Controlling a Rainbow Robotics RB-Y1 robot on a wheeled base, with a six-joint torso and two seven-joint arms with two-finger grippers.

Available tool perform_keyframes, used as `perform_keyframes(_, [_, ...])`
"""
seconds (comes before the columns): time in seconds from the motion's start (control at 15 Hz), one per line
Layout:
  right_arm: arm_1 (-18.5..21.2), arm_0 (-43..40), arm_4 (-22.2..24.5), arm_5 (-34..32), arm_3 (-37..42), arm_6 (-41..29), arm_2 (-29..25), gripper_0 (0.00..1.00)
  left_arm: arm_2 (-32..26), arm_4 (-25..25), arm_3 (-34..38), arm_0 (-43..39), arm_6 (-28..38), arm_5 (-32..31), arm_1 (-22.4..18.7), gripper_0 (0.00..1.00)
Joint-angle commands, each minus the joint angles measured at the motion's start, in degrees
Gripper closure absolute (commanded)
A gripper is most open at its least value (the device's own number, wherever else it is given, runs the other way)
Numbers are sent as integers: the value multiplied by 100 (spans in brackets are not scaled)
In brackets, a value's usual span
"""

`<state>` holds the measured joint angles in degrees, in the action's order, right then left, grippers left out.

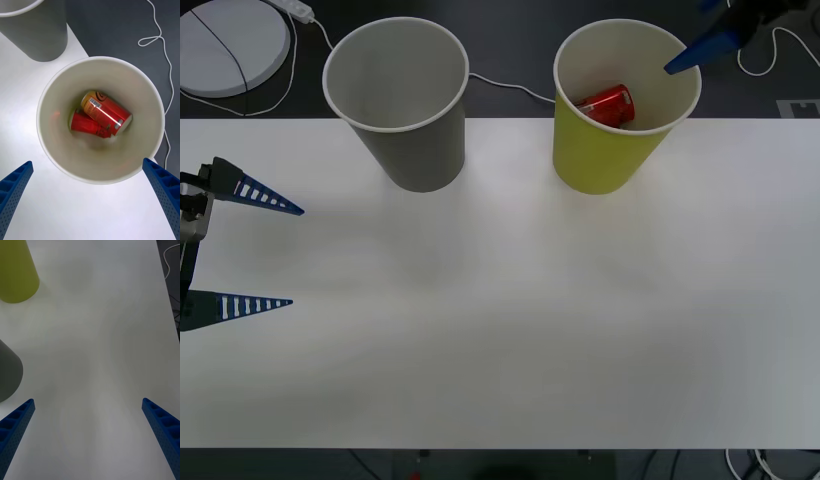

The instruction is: Put the can into the green bin and the plastic bottle into the gray bin

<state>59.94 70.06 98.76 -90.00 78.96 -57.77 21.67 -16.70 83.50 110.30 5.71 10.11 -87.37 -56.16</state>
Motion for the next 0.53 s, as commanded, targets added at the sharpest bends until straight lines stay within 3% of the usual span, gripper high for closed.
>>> perform_keyframes(0.07, [360,-616,-428,0,375,653,-708,0,0,0,0,0,0,0,0,0])
perform_keyframes(0.27, [721,-1443,-1113,0,647,1506,-1367,0,0,0,0,0,0,0,0,0])
perform_keyframes(0.53, [896,-3077,-1429,0,1772,2121,-2765,0,0,0,0,0,0,0,0,0])
